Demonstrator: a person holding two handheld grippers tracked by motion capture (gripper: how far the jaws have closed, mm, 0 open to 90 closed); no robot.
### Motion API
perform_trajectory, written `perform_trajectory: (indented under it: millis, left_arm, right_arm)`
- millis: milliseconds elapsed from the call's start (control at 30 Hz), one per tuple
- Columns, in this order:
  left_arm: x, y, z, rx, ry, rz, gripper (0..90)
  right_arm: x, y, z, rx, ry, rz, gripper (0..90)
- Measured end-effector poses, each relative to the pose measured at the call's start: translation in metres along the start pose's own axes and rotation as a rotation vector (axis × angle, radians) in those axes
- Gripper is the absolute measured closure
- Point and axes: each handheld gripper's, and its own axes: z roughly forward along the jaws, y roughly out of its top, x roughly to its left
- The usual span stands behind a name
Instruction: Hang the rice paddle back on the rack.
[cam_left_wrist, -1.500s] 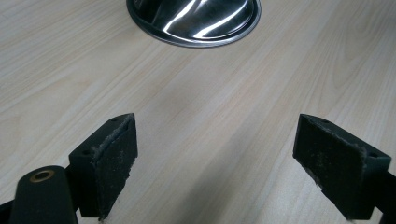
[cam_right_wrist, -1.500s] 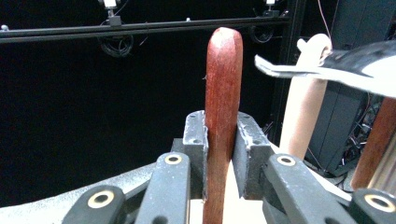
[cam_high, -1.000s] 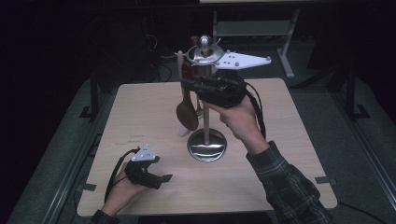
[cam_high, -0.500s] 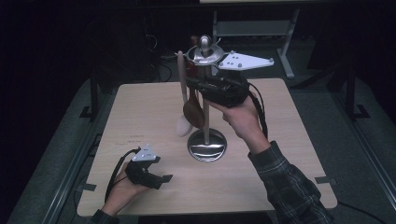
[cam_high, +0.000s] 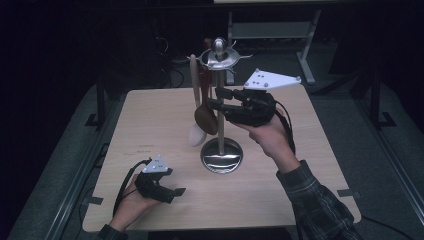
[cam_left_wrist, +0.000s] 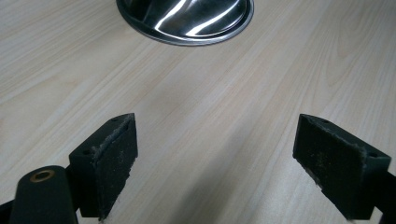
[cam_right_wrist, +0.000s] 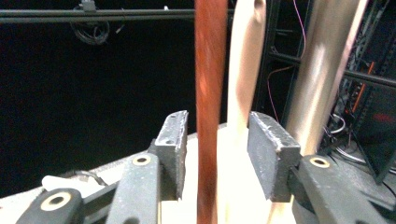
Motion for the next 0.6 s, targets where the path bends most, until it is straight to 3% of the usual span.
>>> perform_trajectory:
  millis: [333,600]
  left_arm:
    - [-0.001,0.000,0.001,-0.016,-0.007,-0.015,13.6]
    - [0.000,0.000,0.000,-0.014,-0.005,-0.007,13.6]
  right_arm:
    - [-0.010,-0.037,-0.014,0.091,-0.016,-0.002,42.5]
    - [-0.018,-0.081,-0.030,0.184,-0.016,0.042,35.1]
